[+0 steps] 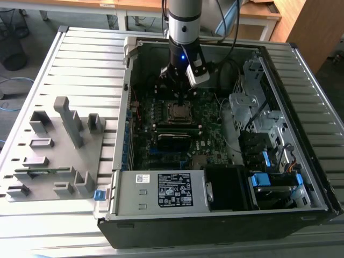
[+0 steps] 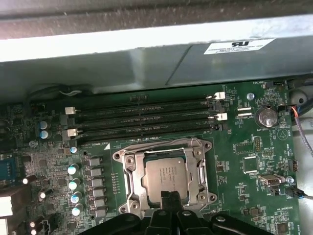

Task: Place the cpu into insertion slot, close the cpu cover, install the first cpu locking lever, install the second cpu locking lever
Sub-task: 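Install the second cpu locking lever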

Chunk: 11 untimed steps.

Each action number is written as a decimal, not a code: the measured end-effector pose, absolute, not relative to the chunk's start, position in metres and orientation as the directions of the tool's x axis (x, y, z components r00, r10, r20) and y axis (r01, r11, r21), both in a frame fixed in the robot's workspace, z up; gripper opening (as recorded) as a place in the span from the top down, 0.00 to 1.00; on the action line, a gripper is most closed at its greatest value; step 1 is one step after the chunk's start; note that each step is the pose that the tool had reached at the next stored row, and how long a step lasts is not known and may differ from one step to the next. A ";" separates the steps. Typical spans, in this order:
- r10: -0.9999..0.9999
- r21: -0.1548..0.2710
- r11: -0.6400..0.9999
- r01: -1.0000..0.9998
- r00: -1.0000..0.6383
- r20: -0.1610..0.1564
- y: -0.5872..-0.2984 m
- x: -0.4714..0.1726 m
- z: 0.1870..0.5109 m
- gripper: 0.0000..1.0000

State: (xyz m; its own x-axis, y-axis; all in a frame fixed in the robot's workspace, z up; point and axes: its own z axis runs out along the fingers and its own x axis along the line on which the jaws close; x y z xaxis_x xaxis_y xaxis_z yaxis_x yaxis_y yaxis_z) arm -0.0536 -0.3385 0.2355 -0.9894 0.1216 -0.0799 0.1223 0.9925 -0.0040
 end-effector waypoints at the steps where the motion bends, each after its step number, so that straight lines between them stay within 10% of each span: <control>1: 0.122 -0.004 0.992 0.122 -0.989 -0.080 -0.339 -0.054 0.236 0.90; 11: 0.122 -0.004 0.992 0.122 -0.989 -0.080 -0.339 -0.054 0.240 0.90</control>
